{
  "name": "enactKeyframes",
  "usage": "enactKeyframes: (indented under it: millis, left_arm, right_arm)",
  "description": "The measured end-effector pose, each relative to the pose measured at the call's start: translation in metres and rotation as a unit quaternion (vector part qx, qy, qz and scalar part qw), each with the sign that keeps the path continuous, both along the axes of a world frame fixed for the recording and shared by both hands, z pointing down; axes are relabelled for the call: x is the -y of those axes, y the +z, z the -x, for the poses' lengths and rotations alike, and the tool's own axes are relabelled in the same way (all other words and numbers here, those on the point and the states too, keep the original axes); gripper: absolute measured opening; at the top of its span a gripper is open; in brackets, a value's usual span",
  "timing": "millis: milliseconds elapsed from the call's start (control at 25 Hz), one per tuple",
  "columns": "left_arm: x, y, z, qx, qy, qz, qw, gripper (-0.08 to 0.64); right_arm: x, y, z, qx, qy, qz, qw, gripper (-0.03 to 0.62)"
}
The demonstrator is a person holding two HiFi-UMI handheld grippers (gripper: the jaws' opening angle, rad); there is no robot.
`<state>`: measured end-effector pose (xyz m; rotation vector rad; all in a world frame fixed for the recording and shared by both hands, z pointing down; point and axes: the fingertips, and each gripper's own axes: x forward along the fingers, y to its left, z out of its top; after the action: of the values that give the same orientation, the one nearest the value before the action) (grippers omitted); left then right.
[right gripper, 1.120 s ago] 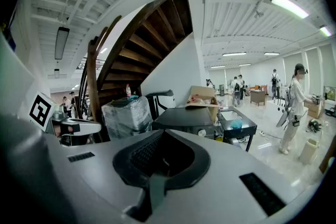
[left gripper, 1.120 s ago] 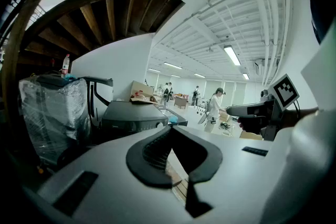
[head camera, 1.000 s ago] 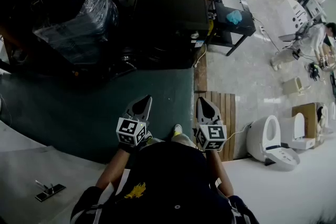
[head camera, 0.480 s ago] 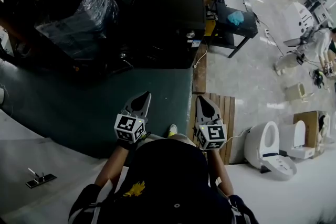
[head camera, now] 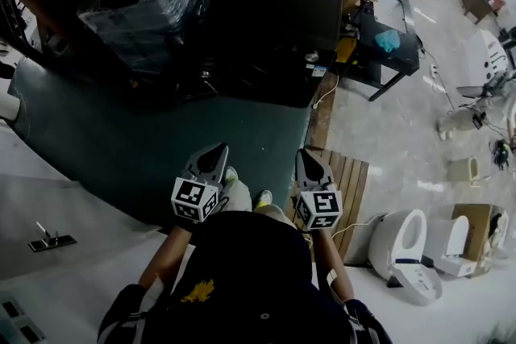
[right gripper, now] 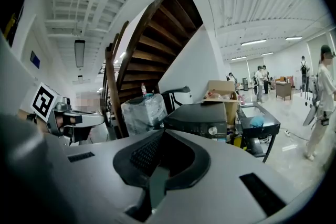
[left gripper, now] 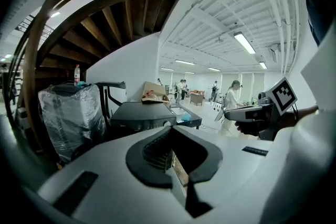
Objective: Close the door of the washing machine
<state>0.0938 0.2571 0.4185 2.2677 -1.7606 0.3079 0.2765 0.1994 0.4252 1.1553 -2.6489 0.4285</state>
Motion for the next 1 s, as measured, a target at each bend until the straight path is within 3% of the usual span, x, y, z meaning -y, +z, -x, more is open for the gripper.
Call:
enactKeyframes:
  millis: [240,520,800,1000]
  left_arm:
    - [0.015,0.001,-0.005,-0.01,-0.01,-0.006,0.9999,0.017]
    - [0.036,0.005,-0.013,-0.009,0.01,-0.012,0.9998,0.017]
    - [0.05,0.015,0.02,-0.024,-0.012,-0.006,0.9996,0.017]
    - [0.063,0.017,0.058,-0.022,-0.019,-0.007,0.9995,0.017]
  right_arm:
    - [-0.005,0.0,0.011,-0.014,-0.026,0.004,1.0,0.028]
    - [0.013,0.008,0.001,-0.028,-0.004,0.018,0.999,0.028]
    - [0.028,0.011,0.022,-0.038,-0.013,0.021,0.999,0.028]
    - [0.043,0.014,0.062,-0.04,-0.022,0.027,0.999,0.028]
